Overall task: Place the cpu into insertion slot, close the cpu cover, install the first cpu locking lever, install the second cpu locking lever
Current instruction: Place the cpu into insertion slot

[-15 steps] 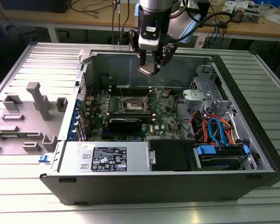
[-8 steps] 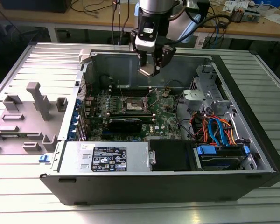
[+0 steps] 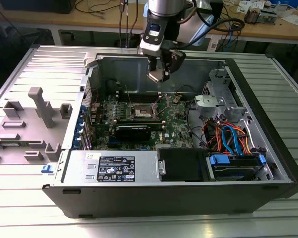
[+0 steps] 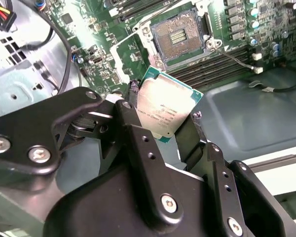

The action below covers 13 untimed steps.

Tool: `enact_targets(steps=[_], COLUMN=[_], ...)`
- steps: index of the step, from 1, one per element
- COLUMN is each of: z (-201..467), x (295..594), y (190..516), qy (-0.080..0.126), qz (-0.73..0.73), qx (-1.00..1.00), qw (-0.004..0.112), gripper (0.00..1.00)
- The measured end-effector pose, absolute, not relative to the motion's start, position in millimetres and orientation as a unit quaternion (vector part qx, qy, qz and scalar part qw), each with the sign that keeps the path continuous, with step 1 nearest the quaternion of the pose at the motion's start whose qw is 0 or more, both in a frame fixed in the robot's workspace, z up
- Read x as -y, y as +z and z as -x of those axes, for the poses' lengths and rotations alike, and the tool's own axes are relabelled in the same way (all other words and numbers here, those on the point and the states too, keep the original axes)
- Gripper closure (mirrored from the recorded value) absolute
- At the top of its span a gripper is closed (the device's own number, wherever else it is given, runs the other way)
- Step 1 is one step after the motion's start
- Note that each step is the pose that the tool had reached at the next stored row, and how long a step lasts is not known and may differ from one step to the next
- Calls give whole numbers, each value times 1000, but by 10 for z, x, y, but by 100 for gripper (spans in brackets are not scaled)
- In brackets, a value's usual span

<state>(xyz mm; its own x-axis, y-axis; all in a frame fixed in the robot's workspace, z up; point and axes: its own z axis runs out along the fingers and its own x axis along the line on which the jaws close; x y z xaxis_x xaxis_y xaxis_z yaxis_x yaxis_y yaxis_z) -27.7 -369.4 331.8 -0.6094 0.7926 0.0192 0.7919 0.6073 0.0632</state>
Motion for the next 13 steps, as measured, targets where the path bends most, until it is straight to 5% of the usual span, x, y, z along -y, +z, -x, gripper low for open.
enact_targets(steps=[13], z=[275], x=[3694], y=[3287], qy=[31], qz=[-482], qx=[-875], qw=[5], gripper=[45])
